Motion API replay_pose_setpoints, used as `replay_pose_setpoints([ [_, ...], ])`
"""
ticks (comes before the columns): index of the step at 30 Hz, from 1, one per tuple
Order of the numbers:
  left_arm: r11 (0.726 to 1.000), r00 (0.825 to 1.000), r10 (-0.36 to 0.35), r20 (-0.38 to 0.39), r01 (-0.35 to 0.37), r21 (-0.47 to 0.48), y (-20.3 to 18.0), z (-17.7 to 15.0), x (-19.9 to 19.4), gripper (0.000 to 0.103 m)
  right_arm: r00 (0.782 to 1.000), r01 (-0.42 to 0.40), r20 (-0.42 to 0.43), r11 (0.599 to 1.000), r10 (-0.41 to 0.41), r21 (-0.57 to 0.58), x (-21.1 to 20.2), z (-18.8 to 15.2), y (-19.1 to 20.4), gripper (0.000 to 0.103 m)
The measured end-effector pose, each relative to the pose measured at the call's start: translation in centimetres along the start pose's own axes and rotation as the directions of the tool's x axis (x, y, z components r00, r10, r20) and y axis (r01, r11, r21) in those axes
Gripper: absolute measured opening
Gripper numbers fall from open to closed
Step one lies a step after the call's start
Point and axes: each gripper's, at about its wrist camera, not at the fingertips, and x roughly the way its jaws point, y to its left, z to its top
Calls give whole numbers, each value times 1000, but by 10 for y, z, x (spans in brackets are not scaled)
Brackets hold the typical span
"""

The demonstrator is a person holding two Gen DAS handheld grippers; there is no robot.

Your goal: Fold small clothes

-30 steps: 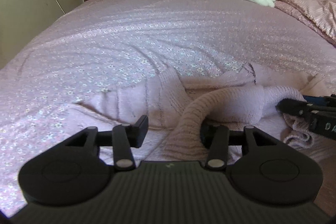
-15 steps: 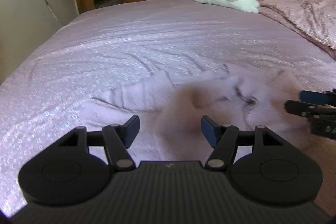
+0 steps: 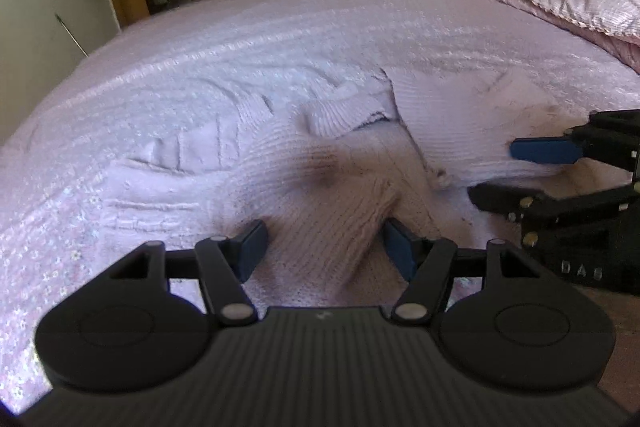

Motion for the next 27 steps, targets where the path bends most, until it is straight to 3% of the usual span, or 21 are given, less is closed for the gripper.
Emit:
replay_pose_setpoints([
  [2,1000,1000,-1,14,1,7,1,-1,1,43,1000,20,21,1000,-20,4,1,-4,0,31],
  [3,1000,1000,-10,14,10,8,2,0,0,21,999,28,28,1000,-28,1,1,-4,1,18],
  [4,1000,1000,-19,16,19,8,4,1,-1,14,998,43,38,999,-42,-3,-1,-4,1,8],
  [7,999,998,-30,51,30,13,16,8,-8,13,994,68,86,998,-69,8,-7,1,-9,7],
  [10,997,993,61,97,-66,49,33,22,-13,13,987,114,115,993,-116,22,-12,15,-28,7],
  [16,985,979,170,115,-171,-6,91,50,4,13,974,186,105,974,-200,132,-5,34,-82,7],
  [24,974,972,228,64,-226,-33,140,65,51,13,976,218,-23,953,-219,210,46,34,-137,7],
  [27,972,973,230,13,-230,-49,151,67,74,16,964,262,-105,935,-243,241,68,29,-148,9],
])
